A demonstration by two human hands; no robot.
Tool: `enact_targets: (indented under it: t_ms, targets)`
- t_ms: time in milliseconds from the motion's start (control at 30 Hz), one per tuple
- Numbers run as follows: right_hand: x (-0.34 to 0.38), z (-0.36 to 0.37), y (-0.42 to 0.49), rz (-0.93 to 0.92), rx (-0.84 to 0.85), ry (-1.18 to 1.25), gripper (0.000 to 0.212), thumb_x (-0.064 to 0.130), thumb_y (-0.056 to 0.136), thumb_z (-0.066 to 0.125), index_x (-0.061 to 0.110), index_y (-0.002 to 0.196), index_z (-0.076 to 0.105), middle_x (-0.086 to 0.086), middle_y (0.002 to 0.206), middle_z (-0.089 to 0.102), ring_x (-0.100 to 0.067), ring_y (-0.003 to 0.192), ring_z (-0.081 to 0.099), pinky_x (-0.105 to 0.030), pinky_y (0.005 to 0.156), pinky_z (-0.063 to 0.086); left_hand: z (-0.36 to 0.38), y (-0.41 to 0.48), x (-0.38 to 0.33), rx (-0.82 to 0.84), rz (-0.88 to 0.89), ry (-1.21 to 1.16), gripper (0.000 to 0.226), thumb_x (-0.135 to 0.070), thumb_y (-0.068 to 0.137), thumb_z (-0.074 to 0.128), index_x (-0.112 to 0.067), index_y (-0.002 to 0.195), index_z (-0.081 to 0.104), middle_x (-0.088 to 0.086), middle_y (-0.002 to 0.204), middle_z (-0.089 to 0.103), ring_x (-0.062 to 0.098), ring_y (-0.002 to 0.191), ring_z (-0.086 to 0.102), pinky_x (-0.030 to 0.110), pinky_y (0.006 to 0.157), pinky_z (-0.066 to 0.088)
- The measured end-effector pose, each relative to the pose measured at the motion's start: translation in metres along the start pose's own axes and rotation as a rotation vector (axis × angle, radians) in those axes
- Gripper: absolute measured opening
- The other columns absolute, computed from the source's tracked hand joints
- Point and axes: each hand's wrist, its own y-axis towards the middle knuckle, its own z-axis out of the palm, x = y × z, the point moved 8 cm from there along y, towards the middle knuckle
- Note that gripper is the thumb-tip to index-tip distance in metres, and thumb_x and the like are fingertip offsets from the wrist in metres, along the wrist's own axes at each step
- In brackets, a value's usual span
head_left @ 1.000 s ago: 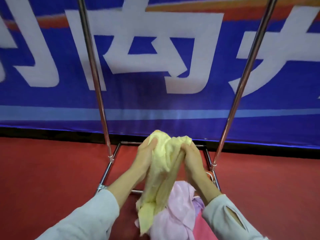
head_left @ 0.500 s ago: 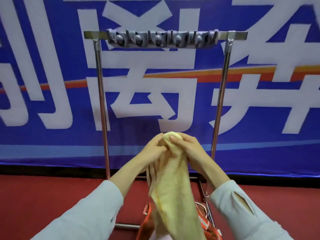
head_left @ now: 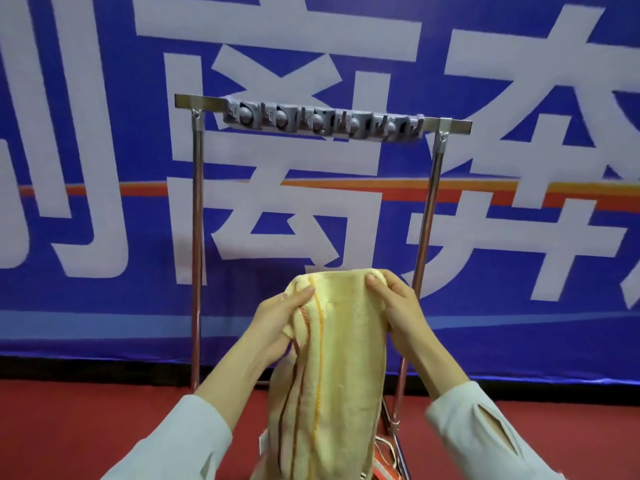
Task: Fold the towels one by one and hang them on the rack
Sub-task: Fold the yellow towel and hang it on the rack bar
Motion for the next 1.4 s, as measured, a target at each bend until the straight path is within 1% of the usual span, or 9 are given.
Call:
enact_targets:
  t_ms: [133,333,500,733,933,1033,1100,1167,1400]
  targets:
    - [-0.010,0.023,-0.014,0.028,0.084,-0.013,0.017,0.026,0.093,0.061,0.021,0.106,0.070,-0.003,0.105,0.071,-0.021,0.103,0.064,-0.039,0.089,0.053,0.032,-0.012,0.006,0.037,0.018,-0.152,0.024,-0.021,0.090,0.064,-0.006,0.108,0.068,0.016,0.098,0.072,0.025,0.085,0.072,0.034,0.067,0.057]
    - [-0.024,0.031,-0.034,0.186,0.089,0.046,0.023,0.030,0.089,0.066,0.021,0.110,0.066,-0.002,0.106,0.070,-0.013,0.093,0.067,-0.026,0.070,0.053,0.038,-0.021,0.018,0.012,0.104,0.125,0.021,-0.021,0.095,0.057,-0.018,0.110,0.071,0.013,0.105,0.072,0.026,0.098,0.069,0.041,0.087,0.056]
    - [-0.055,0.044,-0.054,0.342,0.220,0.202,0.026,0.027,0.090,0.065,0.007,0.107,0.068,-0.015,0.103,0.073,-0.025,0.091,0.070,-0.037,0.081,0.055,0.026,-0.028,0.028,0.088,0.060,0.009,0.023,0.000,0.089,0.059,-0.005,0.110,0.067,0.013,0.098,0.070,0.017,0.080,0.069,0.024,0.071,0.057]
    - [-0.087,0.039,-0.052,0.294,0.009,0.372,0.015,0.021,0.094,0.059,0.007,0.094,0.062,-0.015,0.084,0.069,-0.021,0.071,0.066,-0.034,0.067,0.054,0.001,-0.021,0.059,0.029,-0.012,-0.166,0.029,-0.003,0.084,0.066,0.003,0.112,0.062,0.020,0.106,0.070,0.023,0.087,0.069,0.033,0.079,0.057]
    - [-0.091,0.038,-0.039,0.235,-0.036,0.207,0.017,0.029,0.093,0.061,0.013,0.094,0.066,-0.010,0.086,0.070,-0.018,0.075,0.065,-0.038,0.074,0.055,-0.028,-0.014,0.069,-0.385,0.121,0.164,0.022,-0.034,0.090,0.061,-0.016,0.086,0.072,0.004,0.086,0.075,0.022,0.088,0.070,0.035,0.082,0.052]
    - [-0.089,0.040,-0.036,0.195,0.016,0.167,0.014,0.030,0.088,0.067,0.016,0.089,0.069,-0.014,0.091,0.071,-0.023,0.080,0.066,-0.044,0.081,0.055,-0.003,-0.013,0.071,-0.146,0.090,0.132,0.031,-0.047,0.087,0.062,-0.018,0.093,0.071,0.004,0.090,0.074,0.021,0.088,0.070,0.036,0.083,0.053]
    - [-0.086,0.038,-0.035,0.190,0.053,0.186,0.013,0.026,0.087,0.068,0.013,0.091,0.069,-0.017,0.091,0.072,-0.026,0.081,0.068,-0.045,0.081,0.055,0.015,-0.017,0.073,0.118,0.044,0.138,0.034,-0.038,0.086,0.065,-0.013,0.110,0.067,0.010,0.104,0.073,0.023,0.098,0.069,0.035,0.089,0.053]
    - [-0.085,0.037,-0.036,0.203,0.099,0.225,0.016,0.022,0.086,0.068,0.008,0.095,0.068,-0.018,0.089,0.071,-0.027,0.079,0.067,-0.042,0.078,0.055,0.014,-0.020,0.076,0.225,0.047,0.256,0.030,-0.023,0.086,0.067,-0.009,0.113,0.065,0.012,0.106,0.072,0.022,0.101,0.069,0.029,0.088,0.054]
    - [-0.083,0.028,-0.034,0.119,0.163,0.095,0.021,0.019,0.081,0.073,0.014,0.102,0.071,-0.010,0.101,0.072,-0.017,0.089,0.067,-0.032,0.083,0.054,-0.011,-0.011,0.056,-0.066,0.208,0.328,0.016,-0.024,0.093,0.058,-0.011,0.098,0.066,-0.006,0.073,0.070,0.001,0.066,0.066,0.014,0.060,0.048]
